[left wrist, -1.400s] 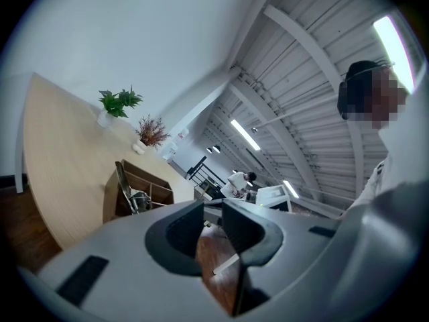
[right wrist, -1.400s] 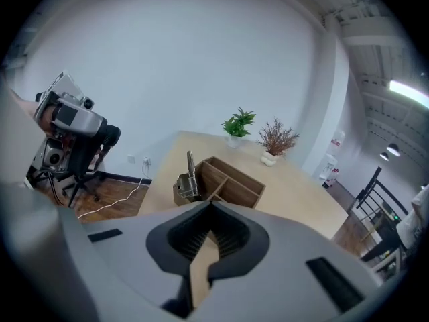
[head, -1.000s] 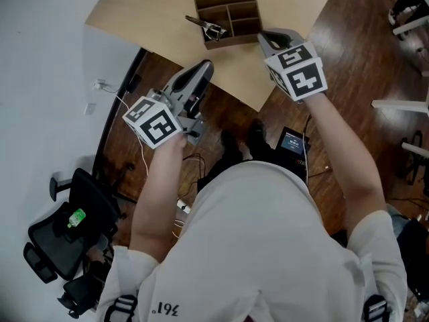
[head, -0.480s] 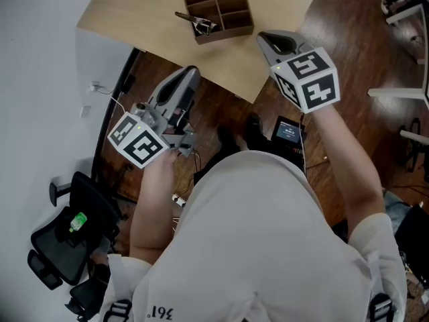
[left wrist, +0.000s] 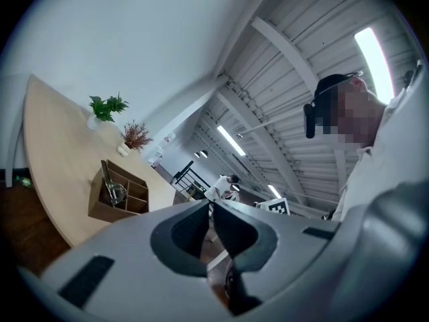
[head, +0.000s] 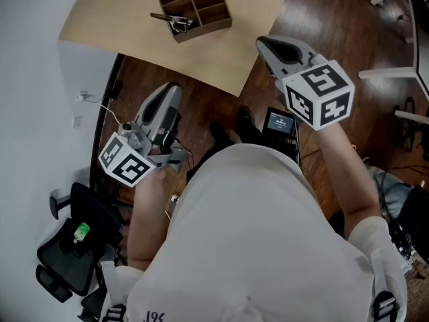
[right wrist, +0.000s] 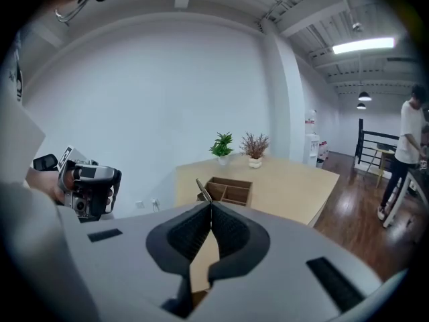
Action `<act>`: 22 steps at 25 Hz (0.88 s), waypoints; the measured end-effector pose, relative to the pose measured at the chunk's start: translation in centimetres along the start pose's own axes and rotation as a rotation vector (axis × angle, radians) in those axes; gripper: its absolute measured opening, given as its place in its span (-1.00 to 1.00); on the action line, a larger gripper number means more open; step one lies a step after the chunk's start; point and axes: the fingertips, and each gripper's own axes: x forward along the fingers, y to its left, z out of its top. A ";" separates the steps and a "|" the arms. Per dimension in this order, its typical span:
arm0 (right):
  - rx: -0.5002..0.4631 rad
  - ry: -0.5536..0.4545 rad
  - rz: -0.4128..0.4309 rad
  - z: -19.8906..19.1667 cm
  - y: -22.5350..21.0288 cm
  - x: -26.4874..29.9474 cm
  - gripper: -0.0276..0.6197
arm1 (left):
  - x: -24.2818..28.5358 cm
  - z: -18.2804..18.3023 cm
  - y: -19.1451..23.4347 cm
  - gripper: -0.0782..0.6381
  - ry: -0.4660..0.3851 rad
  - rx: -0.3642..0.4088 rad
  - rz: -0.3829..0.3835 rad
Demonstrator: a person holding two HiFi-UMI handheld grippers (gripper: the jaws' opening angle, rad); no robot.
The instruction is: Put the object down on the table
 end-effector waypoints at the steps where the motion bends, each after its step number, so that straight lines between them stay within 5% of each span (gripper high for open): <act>1: 0.011 -0.010 0.000 0.1 0.1 -0.4 -0.91 | -0.1 -0.2 -0.3 -0.78 0.001 -0.004 -0.010; 22: 0.165 -0.135 -0.067 1.2 0.4 -7.3 -0.91 | 0.9 -2.4 -5.0 -0.78 0.098 0.015 -0.100</act>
